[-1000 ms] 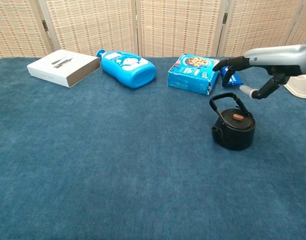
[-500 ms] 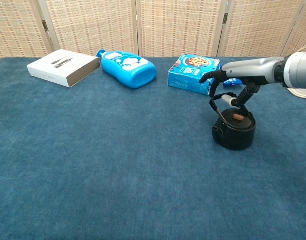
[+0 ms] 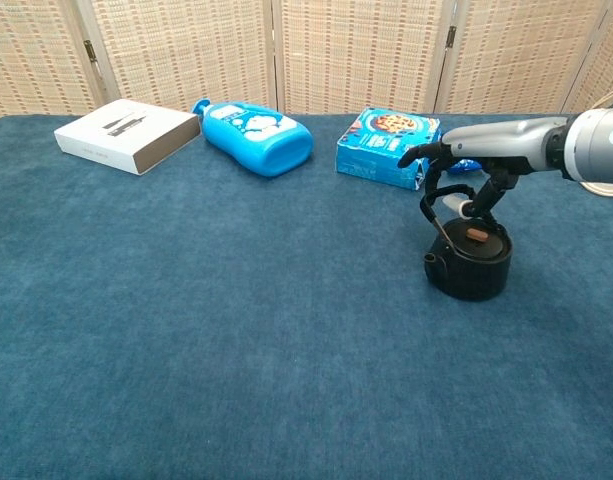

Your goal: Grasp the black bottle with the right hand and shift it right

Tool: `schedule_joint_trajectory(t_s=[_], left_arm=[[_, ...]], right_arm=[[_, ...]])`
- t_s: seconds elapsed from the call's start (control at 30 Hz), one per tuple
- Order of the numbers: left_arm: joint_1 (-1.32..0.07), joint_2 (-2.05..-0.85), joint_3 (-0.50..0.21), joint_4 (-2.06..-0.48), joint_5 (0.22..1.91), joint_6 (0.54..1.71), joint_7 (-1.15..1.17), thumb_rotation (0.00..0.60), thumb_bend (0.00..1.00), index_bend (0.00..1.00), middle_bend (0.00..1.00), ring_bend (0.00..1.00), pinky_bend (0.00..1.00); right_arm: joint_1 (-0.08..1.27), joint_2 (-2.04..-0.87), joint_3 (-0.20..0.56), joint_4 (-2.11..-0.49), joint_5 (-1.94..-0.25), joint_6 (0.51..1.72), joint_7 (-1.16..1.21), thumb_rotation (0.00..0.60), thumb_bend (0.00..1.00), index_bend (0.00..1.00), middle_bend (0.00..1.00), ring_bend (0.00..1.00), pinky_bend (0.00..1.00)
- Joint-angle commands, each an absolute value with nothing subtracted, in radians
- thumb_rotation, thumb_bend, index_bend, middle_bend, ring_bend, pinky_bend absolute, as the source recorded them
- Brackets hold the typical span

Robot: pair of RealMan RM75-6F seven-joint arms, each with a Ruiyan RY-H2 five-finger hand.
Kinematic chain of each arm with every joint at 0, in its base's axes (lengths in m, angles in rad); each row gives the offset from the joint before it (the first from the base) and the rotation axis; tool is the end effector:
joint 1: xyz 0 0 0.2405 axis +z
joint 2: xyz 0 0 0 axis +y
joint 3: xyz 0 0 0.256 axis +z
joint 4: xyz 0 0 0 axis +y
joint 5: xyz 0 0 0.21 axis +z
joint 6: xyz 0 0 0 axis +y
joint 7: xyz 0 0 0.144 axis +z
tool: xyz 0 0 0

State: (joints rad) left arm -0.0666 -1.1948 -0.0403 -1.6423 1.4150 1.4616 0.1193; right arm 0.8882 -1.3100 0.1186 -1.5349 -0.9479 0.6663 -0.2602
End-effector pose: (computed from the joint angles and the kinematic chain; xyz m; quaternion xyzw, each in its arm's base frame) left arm -0.3141 0.1717 0.1313 -0.5781 -0.4198 -0.3529 0.6042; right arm -0.1600 -0.3709 0.0231 0.7876 -0.4142 0.2631 0.3727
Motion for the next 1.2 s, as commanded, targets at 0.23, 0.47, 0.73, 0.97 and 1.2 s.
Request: schedule_joint_trajectory(t_s=[0.23,0.47,0.73,0.97,1.2], left_arm=[[-0.067,-1.195,-0.042,-1.64,1.41,1.457,0.114,0.6,0.27,0.25,0.12,0.11,0.14],[-0.068,-1.195,-0.042,-1.636,1.411,1.455,0.107,0.6,0.27,0.25,0.12,0.11,0.14],[-0.07,-1.196,-0.041,-1.641,1.416,1.453,0.103,0.6,0.27,0.25,0.12,0.11,0.14],[-0.067,-1.193,-0.04,-1.641,1.411,1.451,0.095,0.6,0.27,0.26,0.12,0.11,0.14],[-0.065,-1.19,-0.037,-1.644,1.413,1.451,0.094,0.6,0.27,0.26,0.12,0.11,0.14]], right_arm=[[0.832,-1.212,0.083,-1.691,-0.992,0.795,-0.306,0.6,0.51,0.05,0.35,0.12,0.05],[0.748,-1.137,0.03,-1.812,-1.101,0.913,-0.332,0.6,0.51,0.05,0.35,0.14,0.05],[0.656,-1.116,-0.033,-1.849,-1.235,1.003,-0.328,0.6,0.3,0.08,0.32,0.16,0.04],[0.606,-1.124,-0.061,-1.831,-1.333,1.032,-0.284,0.6,0.04,0.21,0.27,0.17,0.0],[0.589,-1.133,-0.067,-1.821,-1.352,1.026,-0.32,0.6,0.11,0.32,0.35,0.22,0.0]])
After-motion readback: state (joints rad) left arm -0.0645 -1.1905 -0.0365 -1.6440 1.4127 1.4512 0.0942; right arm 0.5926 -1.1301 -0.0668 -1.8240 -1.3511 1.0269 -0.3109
